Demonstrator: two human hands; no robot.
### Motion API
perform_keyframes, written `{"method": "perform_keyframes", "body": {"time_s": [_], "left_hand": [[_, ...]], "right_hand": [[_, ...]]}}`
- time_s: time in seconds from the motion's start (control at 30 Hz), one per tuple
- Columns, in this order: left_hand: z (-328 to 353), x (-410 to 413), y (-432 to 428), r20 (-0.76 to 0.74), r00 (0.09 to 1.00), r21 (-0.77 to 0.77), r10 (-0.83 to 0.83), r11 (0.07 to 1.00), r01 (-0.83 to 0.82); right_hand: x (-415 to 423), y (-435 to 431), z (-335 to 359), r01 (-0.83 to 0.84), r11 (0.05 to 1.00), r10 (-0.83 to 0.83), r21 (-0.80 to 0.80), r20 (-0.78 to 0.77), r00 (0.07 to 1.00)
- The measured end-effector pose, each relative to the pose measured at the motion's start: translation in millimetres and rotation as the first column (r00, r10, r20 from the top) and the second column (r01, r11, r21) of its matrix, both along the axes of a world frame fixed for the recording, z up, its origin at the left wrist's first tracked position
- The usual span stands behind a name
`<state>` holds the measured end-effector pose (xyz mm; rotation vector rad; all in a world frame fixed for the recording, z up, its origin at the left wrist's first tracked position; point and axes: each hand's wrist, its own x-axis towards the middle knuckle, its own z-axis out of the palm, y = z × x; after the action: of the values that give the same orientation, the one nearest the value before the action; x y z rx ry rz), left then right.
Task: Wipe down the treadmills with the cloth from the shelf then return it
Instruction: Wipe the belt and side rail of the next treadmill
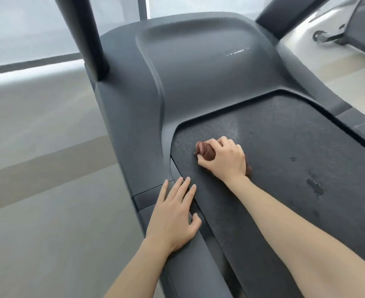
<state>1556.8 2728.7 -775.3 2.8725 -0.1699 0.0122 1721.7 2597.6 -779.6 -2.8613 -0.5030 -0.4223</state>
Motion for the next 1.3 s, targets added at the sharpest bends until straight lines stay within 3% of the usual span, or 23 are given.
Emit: {"method": "perform_keyframes", "body": {"time_s": [0.13,0.3,0.57,0.67,0.83,1.07,1.3], "left_hand": [[4,-1,-2,-0.009,1.000,-0.003,-0.013,1.000,0.013],[-2,-1,-1,-0.004,1.000,0.012,-0.009,1.000,0.009],[-3,0,-1,0.011,1.000,-0.004,-0.003,1.000,0.003],[-4,0,0,0.012,1.000,0.015,-0.005,1.000,0.005],[-3,0,0,0.008,1.000,0.004,-0.001,1.000,0.001],[-3,0,0,0.028,1.000,-0.028,-0.012,1.000,0.013],[1,-2,-1,0.010,1.000,0.018,-0.008,1.000,0.008]], "right_hand": [[33,8,-3,-0.031,1.000,0.031,0.000,0.020,0.999],[11,-2,6,-0.047,0.999,0.047,-0.005,-0.007,0.999],[-177,-97,6,-0.167,0.983,0.167,0.080,0.005,0.986],[-211,-116,0,-0.192,0.979,0.191,0.068,0.012,0.981],[-194,-103,2,-0.190,0.980,0.188,0.061,0.031,0.982],[-129,-69,-2,-0.070,0.993,0.064,0.094,0.062,0.996],[-134,-66,11,-0.027,0.997,0.027,0.073,-0.001,1.000]]}}
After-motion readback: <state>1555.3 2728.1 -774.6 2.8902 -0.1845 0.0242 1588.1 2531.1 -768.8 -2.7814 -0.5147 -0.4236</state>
